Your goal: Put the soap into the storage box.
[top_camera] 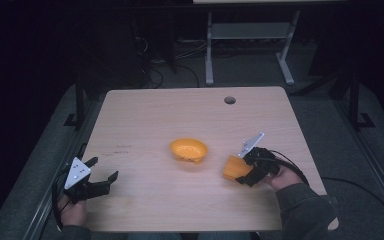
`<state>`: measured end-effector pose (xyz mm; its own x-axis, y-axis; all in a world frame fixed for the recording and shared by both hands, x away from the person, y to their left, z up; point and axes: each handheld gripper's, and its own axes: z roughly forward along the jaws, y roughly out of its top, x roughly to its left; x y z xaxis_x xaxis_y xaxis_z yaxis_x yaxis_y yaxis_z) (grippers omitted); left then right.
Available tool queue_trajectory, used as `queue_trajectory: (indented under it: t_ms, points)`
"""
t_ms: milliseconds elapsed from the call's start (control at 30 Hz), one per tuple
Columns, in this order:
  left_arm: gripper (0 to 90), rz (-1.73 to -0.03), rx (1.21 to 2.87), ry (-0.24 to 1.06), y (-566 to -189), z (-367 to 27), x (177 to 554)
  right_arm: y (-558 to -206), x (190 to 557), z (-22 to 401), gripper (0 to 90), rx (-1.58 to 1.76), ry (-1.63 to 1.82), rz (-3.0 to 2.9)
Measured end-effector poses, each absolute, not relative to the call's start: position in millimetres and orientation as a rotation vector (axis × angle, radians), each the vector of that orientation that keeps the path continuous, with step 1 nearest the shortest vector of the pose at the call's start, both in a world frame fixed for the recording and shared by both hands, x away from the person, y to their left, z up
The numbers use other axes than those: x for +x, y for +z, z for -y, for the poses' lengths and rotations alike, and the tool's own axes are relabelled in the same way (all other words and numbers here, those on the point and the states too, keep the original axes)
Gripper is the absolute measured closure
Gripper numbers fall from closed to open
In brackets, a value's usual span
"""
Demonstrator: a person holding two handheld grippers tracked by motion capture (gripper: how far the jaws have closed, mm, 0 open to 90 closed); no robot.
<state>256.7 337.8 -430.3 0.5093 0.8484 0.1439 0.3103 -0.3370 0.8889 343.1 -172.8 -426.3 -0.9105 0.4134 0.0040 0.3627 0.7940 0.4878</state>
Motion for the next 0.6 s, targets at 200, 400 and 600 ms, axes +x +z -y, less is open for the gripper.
queue_trajectory:
  t_ms: [200,400,600]
  points:
    - [13.9,-0.958,1.885,0.783,-430,-338,257,-422,347,167,20.4,0.599,0.752,-2.886]
    - [13.9,-0.958,1.884,0.784,-430,-338,257,-418,351,163,20.4,0.589,0.746,-2.888]
    - [13.9,-0.957,1.888,0.784,-430,-339,257,-416,356,158,20.4,0.571,0.761,-2.894]
